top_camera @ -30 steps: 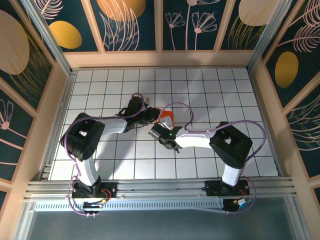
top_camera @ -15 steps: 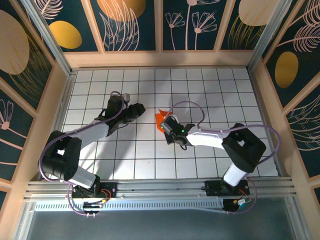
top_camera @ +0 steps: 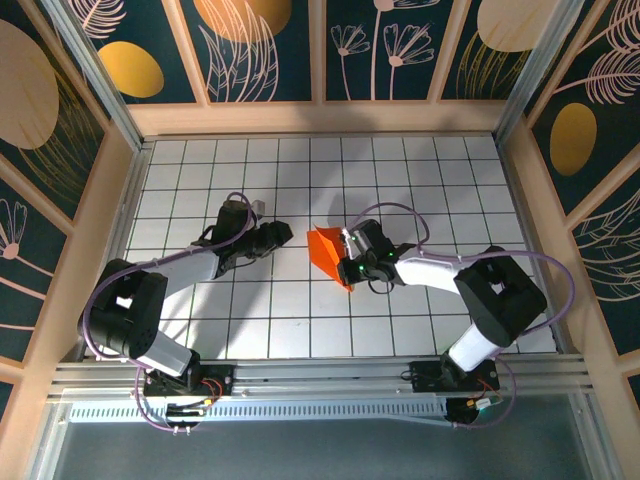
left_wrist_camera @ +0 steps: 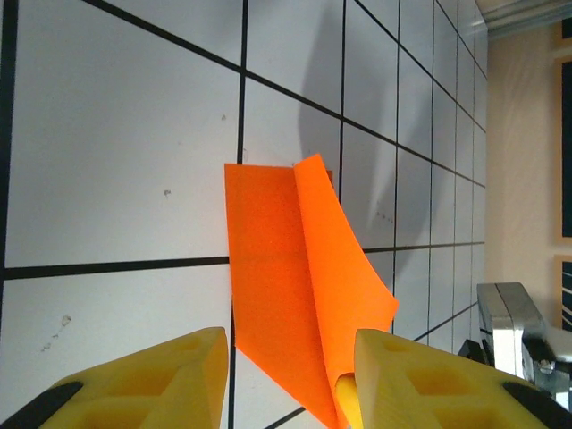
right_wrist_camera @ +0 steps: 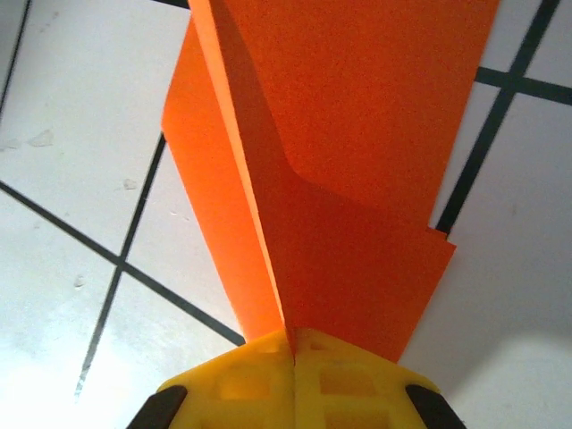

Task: Fold a paper plane with a square sheet of paper (fold left side to right side)
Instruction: Fourth fold the wing at the center of the table.

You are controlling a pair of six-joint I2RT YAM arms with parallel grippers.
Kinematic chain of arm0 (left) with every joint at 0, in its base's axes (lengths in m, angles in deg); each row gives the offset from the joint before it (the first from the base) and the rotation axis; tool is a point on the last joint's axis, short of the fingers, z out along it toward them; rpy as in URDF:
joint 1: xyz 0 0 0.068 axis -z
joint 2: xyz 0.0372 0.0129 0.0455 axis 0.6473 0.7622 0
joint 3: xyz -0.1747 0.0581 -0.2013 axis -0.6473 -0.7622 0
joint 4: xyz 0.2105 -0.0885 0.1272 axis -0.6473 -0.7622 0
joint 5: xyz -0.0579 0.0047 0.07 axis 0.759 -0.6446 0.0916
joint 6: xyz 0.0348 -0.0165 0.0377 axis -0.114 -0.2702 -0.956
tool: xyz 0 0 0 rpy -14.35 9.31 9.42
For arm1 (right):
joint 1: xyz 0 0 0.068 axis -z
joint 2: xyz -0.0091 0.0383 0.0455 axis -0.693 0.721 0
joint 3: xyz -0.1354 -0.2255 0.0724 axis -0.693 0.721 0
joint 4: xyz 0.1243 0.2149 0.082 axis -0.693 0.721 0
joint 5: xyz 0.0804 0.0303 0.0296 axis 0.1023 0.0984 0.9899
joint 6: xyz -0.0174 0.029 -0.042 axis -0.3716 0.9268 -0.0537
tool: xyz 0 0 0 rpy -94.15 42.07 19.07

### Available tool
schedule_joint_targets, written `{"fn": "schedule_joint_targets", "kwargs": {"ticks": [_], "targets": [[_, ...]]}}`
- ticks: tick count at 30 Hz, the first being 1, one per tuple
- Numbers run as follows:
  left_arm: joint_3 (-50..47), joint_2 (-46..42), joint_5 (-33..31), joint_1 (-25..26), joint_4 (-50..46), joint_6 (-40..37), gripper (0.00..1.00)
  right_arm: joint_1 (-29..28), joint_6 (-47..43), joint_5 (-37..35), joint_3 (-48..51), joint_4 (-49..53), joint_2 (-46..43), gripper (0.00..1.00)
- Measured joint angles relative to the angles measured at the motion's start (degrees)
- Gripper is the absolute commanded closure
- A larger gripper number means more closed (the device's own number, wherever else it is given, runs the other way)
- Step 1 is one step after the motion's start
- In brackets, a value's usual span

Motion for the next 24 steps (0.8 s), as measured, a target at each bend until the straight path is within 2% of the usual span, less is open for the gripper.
{"fn": "schedule_joint_targets", "kwargs": {"ticks": [9, 24], "targets": [[0.0, 1.8, 0.9, 3.3, 0.2, 0.0, 0.58, 2.5, -0.6, 7.7, 0.8, -3.1, 1.8, 1.00], [3.2, 9.4, 1.0, 9.2, 2.9, 2.3, 0.57, 4.0, -0.2, 13.2, 2.0, -6.1, 3.5, 1.00]]}}
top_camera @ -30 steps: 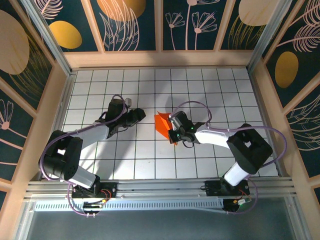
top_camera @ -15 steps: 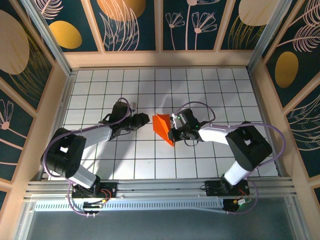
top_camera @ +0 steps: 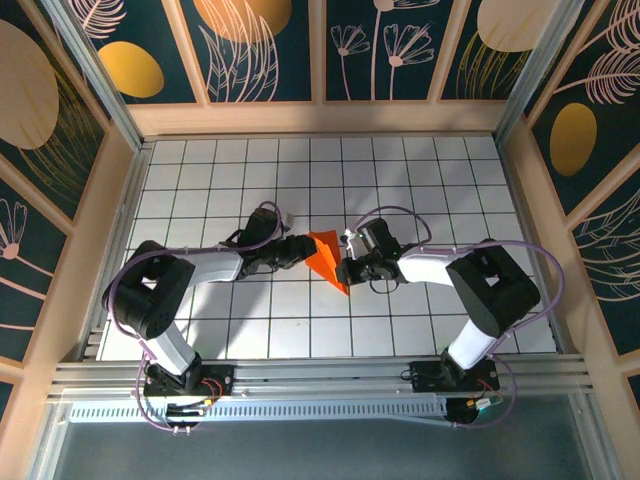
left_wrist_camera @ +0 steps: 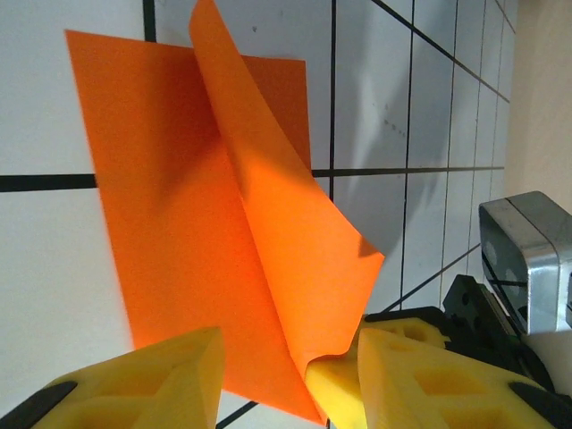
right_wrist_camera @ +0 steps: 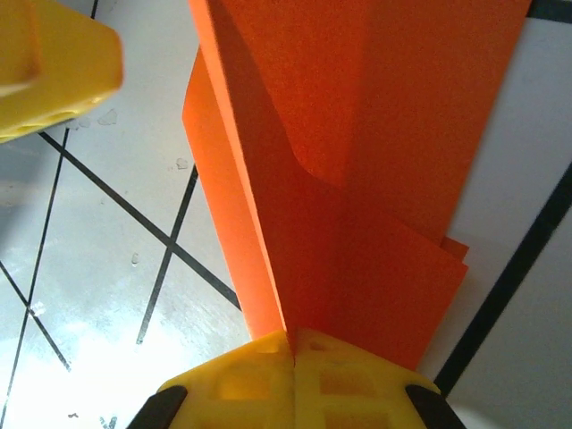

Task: Fold a paper plane with a square sheet of paper (fold left side to right side)
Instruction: Fourth fold the wing at the center of the table.

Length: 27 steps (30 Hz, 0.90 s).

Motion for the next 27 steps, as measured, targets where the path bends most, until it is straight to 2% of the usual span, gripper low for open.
{"fn": "schedule_joint_targets", "kwargs": {"ticks": [19, 27], "targets": [[5.0, 7.7, -1.4, 2.1, 1.0, 1.5, 0.56, 0.3, 1.0, 1.5, 0.4, -1.1, 0.7, 1.00], [7.0, 9.0, -3.2, 2.2, -2.1, 1.4, 0.55, 0.3, 0.9, 1.7, 0.5, -1.2, 0.8, 1.00]]}}
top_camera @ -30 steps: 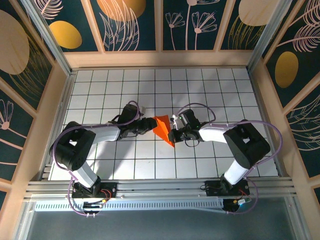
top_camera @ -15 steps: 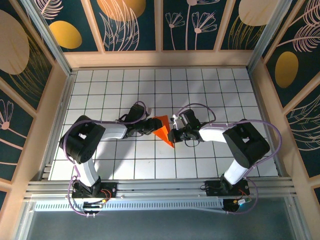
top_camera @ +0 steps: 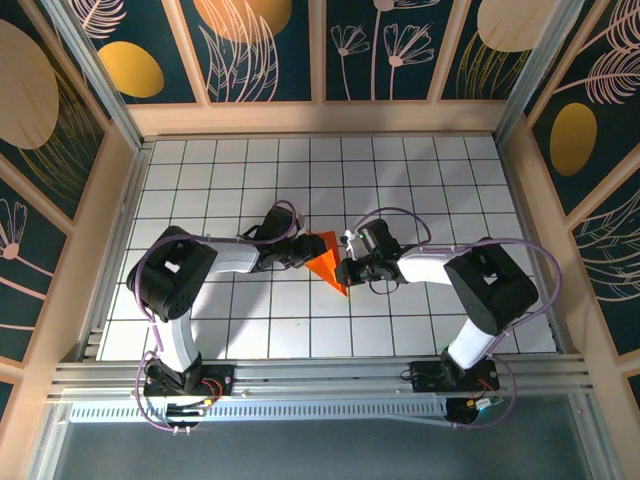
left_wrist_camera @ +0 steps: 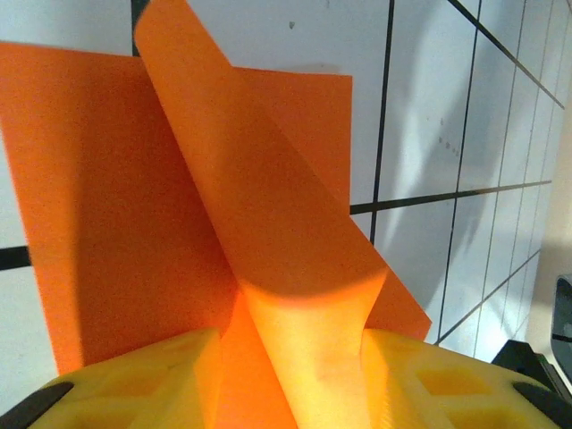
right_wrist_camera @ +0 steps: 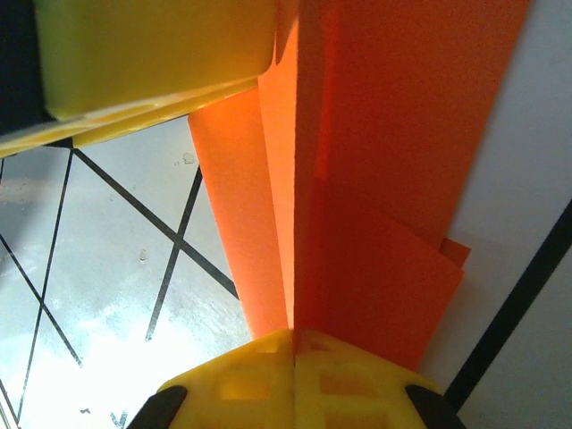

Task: Fold a paper plane with a square sheet of paper (fold left side to right side)
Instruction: Fourth fold the wing at the center of the table.

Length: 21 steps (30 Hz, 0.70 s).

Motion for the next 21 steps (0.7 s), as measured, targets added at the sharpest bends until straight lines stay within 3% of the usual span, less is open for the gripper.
{"fn": "schedule_joint_targets", "kwargs": {"ticks": [11, 21], "targets": [[2.1, 0.6, -1.4, 0.4, -3.3, -1.3, 0.55, 0.1, 0.0, 0.2, 0.0, -0.2, 0.0, 0.88], [2.5, 0.9, -1.9, 0.5, -3.8, -1.5, 0.55, 1.2, 0.1, 2.6, 0.5, -0.7, -1.0, 0.66]]}}
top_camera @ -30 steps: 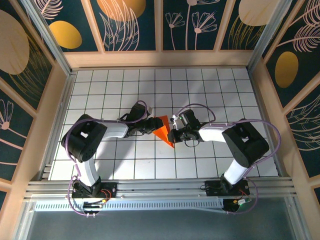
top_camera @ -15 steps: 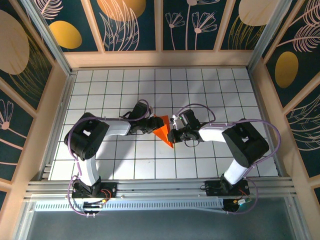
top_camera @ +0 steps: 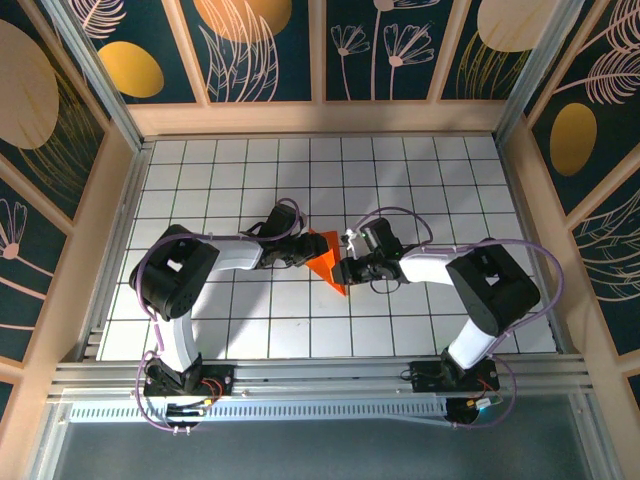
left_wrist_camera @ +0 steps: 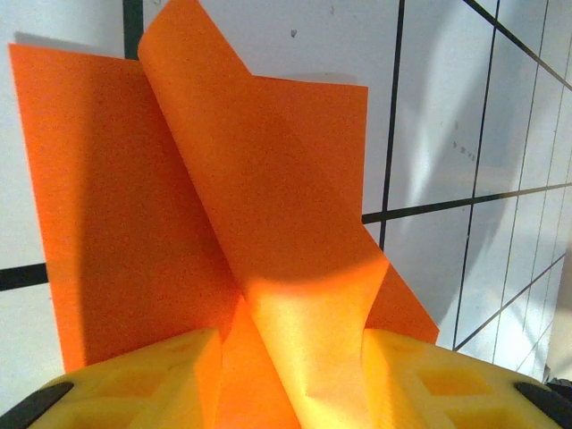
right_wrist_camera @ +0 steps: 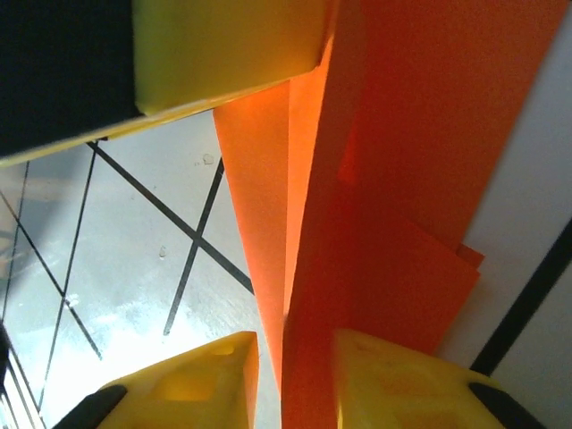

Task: Fold a paper plane with a square sheet of paper (fold left side to right side)
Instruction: Fourth fold the wing at the center of the table.

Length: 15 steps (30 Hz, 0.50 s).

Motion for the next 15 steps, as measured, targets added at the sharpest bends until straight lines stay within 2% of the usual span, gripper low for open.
{"fn": "schedule_joint_targets", "kwargs": {"ticks": [4, 6, 10, 15], "targets": [[0.0, 0.0, 0.0, 0.0, 0.0, -0.2, 0.55, 2.0, 0.2, 1.9, 0.8, -0.7, -2.6, 0.56], [0.0, 0.0, 0.0, 0.0, 0.0, -0.2, 0.55, 3.3, 0.4, 3.2, 1.0, -1.3, -3.7, 0.55], [0.0, 0.0, 0.0, 0.0, 0.0, -0.2, 0.55, 6.0, 1.1, 5.7, 1.0, -2.6, -3.9, 0.55], [0.0, 0.0, 0.0, 0.0, 0.0, -0.2, 0.55, 6.4, 2.2, 7.7, -0.1, -3.8, -0.7, 0.60]]}}
